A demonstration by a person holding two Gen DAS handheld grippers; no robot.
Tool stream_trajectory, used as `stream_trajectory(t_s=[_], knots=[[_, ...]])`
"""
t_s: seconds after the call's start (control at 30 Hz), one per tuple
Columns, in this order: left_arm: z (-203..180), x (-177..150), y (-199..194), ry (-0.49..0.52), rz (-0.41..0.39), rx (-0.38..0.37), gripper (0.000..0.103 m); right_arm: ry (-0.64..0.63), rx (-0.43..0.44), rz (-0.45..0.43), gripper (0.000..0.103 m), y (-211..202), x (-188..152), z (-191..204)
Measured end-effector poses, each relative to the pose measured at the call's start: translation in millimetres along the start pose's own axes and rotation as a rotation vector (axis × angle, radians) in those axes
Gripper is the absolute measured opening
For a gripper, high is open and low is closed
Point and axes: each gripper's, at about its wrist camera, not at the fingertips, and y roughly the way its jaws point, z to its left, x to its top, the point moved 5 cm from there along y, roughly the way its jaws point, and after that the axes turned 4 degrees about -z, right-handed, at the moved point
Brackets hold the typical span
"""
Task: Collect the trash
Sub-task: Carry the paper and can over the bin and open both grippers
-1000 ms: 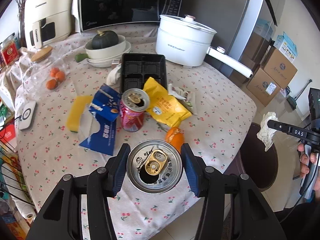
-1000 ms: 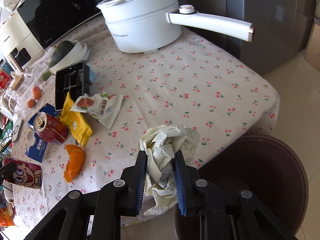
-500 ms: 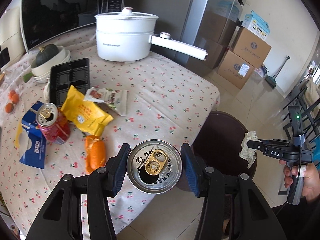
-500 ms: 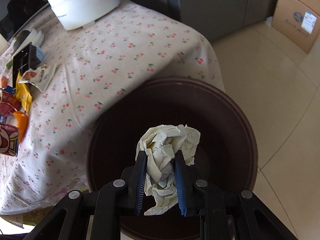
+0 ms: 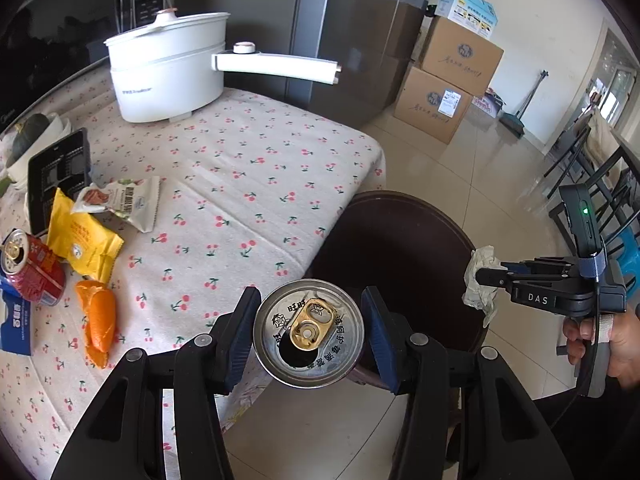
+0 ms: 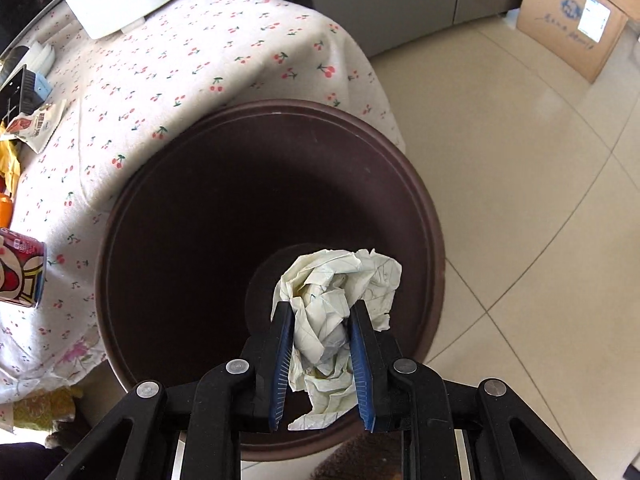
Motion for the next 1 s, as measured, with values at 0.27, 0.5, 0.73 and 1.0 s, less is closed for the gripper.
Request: stream_trajectory(t_s=[0.27,0.5,0.73,1.0], knots=[[-32,-2,27,0.046,0.026,-0.043,0.055,0.06,0.02,-0.004,0.031,-2,-6,-28],[-44,-8,55,0.064,0.059,-0.059,0.055,0.103,0.034,-0.009,0.047,-5,-7,-41],[-47,-19,76,0.103,0.105,-0.034,0.055,0.125,0.029,-0.031,0.06,-13,-3,-47],[-47,-32,89,0.136,0.15,-0.017,0.055,0.121,0.012,-0.053,0.068,-21,2,-48]])
